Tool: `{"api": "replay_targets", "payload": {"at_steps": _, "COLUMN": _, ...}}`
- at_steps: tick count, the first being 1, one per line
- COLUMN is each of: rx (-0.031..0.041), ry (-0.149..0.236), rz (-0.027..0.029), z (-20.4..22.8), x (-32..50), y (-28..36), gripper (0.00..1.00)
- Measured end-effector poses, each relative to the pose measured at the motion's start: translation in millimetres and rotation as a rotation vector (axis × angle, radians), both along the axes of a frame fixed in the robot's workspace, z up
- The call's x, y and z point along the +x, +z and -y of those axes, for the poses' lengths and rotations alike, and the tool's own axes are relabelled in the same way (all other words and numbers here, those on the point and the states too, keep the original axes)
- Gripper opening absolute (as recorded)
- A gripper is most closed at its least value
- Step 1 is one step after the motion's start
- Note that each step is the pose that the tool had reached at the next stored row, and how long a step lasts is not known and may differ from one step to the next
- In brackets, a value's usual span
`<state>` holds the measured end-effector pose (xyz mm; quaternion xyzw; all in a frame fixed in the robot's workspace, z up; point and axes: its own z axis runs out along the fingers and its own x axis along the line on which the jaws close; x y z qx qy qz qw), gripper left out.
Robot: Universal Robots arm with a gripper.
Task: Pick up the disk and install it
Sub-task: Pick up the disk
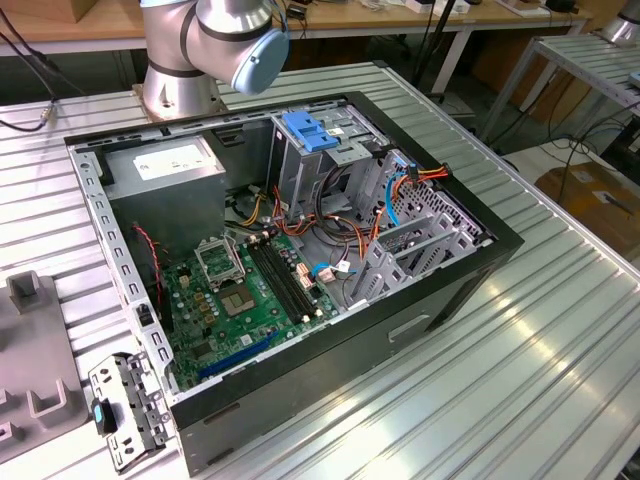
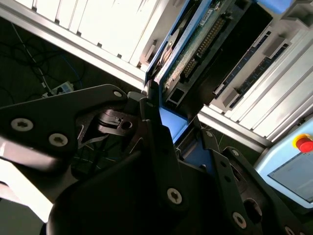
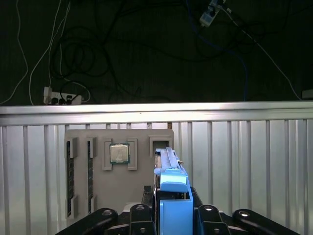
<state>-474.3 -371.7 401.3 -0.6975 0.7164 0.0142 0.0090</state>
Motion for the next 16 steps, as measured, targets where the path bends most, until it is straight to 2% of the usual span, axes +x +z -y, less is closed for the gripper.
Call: {"api": "replay_targets", "payload": {"at_steps": 16, "rx": 0.0000, "ry": 0.000, "rz": 0.0000, "z": 0.0, "x": 0.0, "y": 11.9, "gripper": 0.37}}
